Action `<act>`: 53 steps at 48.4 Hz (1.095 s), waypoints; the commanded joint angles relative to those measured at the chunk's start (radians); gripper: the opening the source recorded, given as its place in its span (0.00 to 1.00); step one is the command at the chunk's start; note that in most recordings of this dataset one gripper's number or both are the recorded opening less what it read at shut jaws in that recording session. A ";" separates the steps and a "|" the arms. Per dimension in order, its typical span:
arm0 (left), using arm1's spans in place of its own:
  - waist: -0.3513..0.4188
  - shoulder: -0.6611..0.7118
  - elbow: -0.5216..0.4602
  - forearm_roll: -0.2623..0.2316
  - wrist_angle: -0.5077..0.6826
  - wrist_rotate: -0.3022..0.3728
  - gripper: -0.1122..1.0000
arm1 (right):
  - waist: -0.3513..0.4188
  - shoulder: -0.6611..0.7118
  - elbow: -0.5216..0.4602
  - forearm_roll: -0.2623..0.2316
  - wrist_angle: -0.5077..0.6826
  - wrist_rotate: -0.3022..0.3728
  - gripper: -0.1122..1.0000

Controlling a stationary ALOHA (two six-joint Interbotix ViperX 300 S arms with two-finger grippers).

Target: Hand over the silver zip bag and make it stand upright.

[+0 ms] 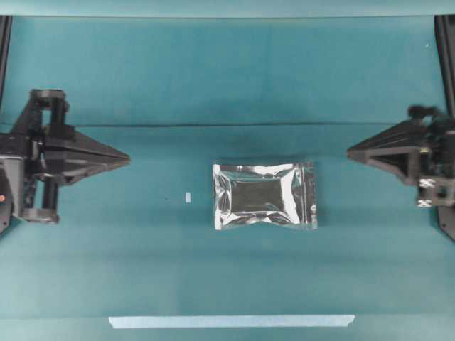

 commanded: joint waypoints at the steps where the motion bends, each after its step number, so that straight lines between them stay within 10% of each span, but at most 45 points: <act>1: -0.003 0.002 -0.028 0.003 -0.005 0.002 0.09 | -0.005 0.054 -0.015 0.058 0.032 0.061 0.10; 32: 0.006 0.000 -0.021 0.003 -0.003 -0.009 0.09 | -0.032 0.296 -0.003 0.149 0.067 0.502 0.10; 53: 0.006 0.018 -0.015 0.003 0.020 -0.014 0.09 | -0.017 0.422 -0.017 0.117 0.130 0.517 0.18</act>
